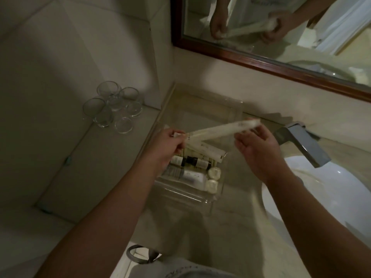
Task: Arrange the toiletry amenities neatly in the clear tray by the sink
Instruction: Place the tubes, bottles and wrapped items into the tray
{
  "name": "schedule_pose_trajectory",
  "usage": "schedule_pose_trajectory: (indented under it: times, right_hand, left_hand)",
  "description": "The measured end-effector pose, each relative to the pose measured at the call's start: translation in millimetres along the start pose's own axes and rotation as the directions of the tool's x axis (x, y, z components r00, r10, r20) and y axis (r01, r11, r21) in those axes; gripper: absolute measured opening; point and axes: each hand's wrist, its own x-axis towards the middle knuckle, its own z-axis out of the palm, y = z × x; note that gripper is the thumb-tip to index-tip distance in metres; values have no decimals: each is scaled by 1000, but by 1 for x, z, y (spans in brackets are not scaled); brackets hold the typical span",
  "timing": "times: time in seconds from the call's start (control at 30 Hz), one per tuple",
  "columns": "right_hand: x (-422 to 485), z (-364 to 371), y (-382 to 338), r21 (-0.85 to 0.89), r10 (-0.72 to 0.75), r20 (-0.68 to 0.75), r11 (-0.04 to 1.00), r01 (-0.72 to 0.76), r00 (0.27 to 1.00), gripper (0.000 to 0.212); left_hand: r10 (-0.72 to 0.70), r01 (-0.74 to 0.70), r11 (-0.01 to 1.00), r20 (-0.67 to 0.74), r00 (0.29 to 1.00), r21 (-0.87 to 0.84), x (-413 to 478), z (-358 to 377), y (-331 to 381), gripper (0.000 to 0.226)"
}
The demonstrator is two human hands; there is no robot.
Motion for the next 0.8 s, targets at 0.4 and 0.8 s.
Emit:
schedule_pose_trajectory:
  times: [0.4, 0.8]
  right_hand:
    - [16, 37, 21, -942, 57, 247, 249, 225, 967, 16]
    - [27, 6, 67, -990, 60, 138, 40, 136, 989, 29]
  left_hand:
    - [-32, 41, 984, 51, 998, -175, -17, 14, 1, 18]
    - [119, -94, 990, -277, 953, 102, 20, -43, -12, 2]
